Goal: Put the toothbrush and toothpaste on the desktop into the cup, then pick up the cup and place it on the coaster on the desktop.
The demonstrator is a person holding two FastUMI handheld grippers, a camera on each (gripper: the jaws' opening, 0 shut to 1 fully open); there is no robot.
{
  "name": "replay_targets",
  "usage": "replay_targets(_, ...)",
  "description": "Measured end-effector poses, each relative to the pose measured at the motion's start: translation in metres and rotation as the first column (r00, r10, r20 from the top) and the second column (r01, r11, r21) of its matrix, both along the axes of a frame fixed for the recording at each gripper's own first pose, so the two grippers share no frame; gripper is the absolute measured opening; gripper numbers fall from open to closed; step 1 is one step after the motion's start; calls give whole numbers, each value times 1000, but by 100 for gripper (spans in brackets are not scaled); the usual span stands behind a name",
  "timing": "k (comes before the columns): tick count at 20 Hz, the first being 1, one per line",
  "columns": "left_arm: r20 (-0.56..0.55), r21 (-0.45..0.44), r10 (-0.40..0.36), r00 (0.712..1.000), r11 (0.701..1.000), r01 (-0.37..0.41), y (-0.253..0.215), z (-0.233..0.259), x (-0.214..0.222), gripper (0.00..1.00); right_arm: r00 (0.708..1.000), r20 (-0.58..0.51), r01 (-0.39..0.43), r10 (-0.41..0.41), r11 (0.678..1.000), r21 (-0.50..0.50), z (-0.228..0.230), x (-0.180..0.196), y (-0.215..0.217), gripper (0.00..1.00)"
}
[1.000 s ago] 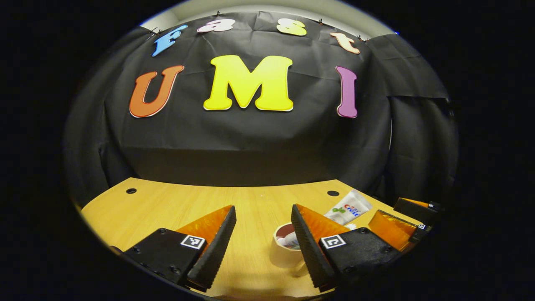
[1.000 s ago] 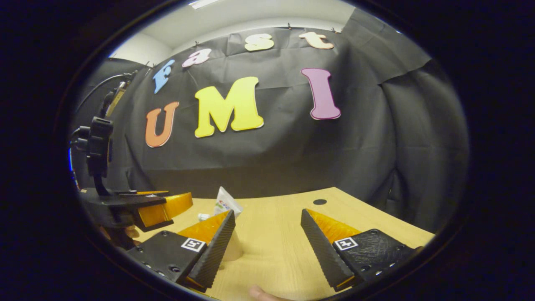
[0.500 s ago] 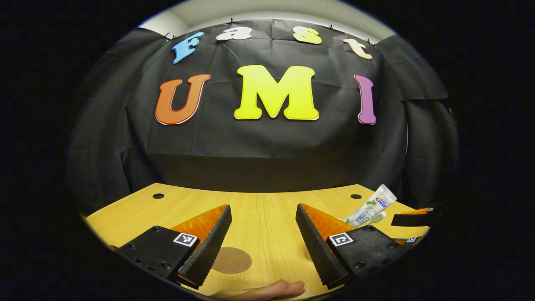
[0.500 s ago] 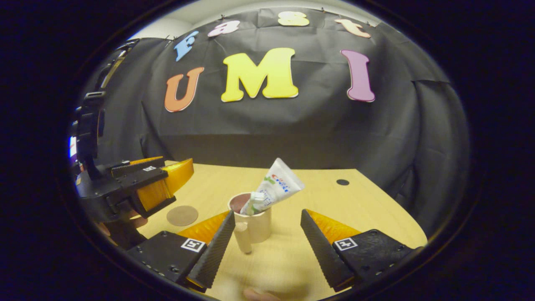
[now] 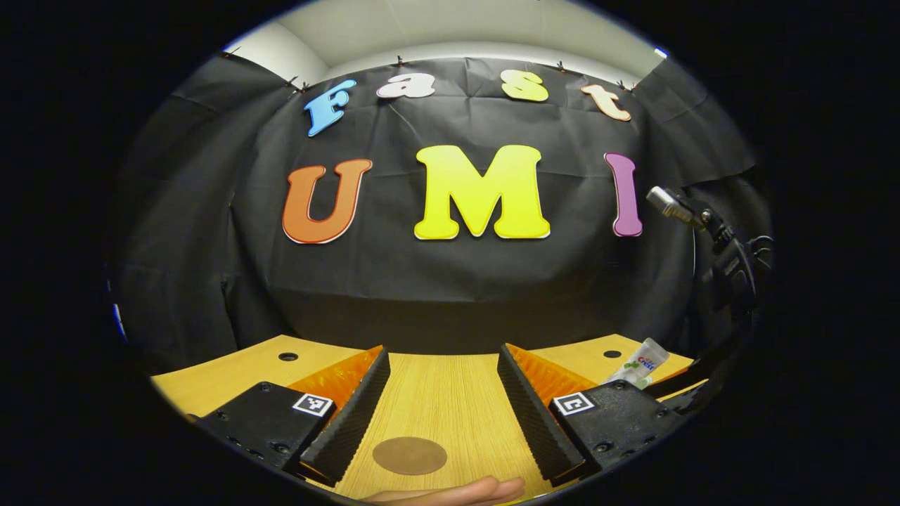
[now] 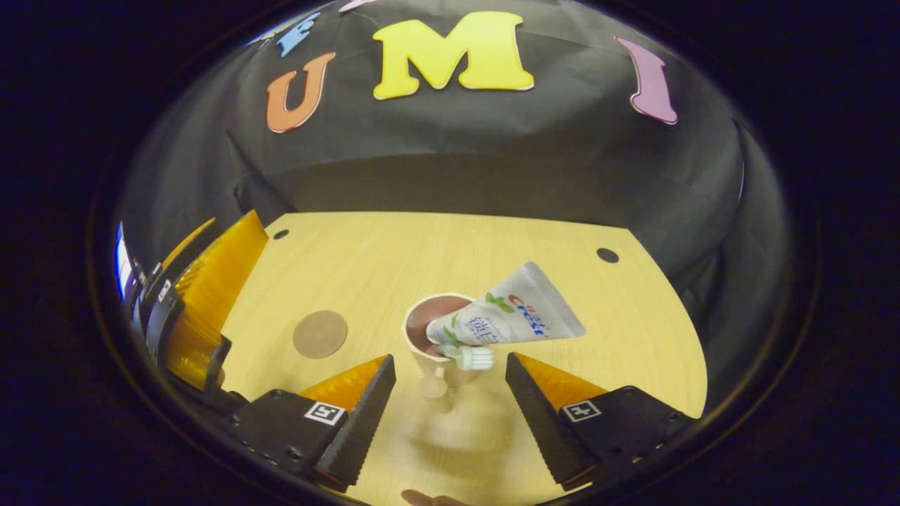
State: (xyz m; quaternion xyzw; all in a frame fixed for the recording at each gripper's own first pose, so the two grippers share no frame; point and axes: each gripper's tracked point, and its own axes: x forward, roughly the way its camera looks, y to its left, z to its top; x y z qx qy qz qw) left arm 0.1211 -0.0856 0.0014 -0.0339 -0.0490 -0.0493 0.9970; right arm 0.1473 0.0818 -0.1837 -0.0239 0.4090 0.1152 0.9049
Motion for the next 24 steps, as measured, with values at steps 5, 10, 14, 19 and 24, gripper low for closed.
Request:
replay_targets(5, 16, -5, -8, 1000, 1000, 8, 1, 6, -4, 98, 976, -219, -8, -11, 996, -86, -12, -3, 7, 95)
replay_targets(10, 37, -26, -11, 999, 1000, 12, 3, 13, -8, 98, 923, -378, 4, -69, 986, -169, -42, -2, 13, 89)
replay_targets(14, 50, -26, -8, 999, 1000, 9, 4, 17, -10, 100, 902, -421, 19, -95, 983, -181, -61, 2, 14, 72)
replay_targets(19, 58, -25, -12, 998, 1000, 13, 4, 18, -13, 97, 897, -421, 50, -133, 978, -203, -68, 10, 2, 48)
replay_targets(24, 45, -11, -18, 999, 1000, 19, 4, 19, -13, 96, 900, -423, 20, -105, 979, -202, -68, 11, -1, 26)
